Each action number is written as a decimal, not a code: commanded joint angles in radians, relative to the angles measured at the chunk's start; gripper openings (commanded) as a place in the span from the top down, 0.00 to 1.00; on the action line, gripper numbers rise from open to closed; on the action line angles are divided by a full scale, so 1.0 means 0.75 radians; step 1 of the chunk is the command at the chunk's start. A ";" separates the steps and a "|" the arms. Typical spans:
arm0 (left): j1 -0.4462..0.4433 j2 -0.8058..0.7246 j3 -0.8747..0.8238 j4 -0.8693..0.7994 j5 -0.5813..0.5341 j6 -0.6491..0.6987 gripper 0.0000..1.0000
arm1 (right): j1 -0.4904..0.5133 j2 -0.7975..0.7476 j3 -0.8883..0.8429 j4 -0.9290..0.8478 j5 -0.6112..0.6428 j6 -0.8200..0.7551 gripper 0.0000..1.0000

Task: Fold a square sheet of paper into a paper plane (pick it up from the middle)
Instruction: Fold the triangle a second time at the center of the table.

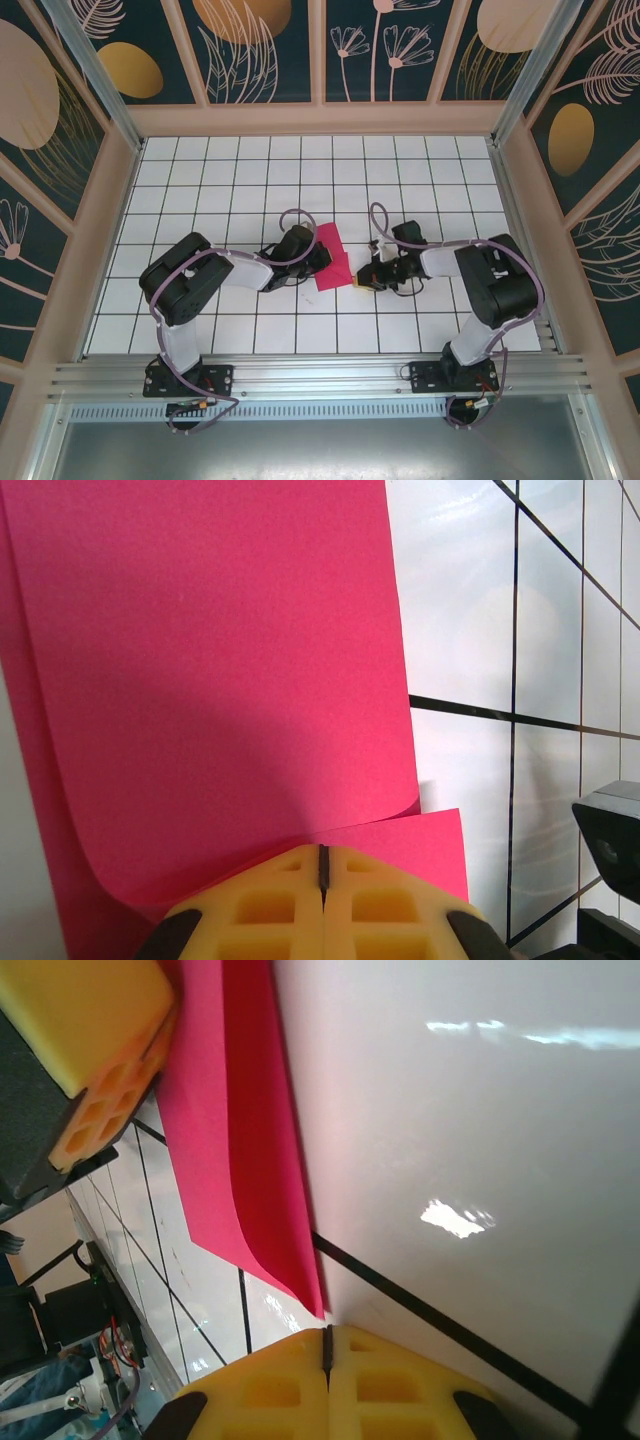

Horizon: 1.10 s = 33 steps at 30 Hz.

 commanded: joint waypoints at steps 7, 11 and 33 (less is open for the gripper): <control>-0.007 0.046 0.001 -0.133 0.005 0.026 0.94 | 0.065 -0.042 0.143 -0.035 0.002 0.040 0.94; -0.006 0.050 0.011 -0.135 0.010 0.028 0.94 | 0.071 0.094 0.187 -0.001 0.010 0.037 0.93; -0.071 -0.042 0.033 0.028 0.231 -0.007 0.89 | 0.075 0.192 0.122 0.046 0.127 0.064 0.99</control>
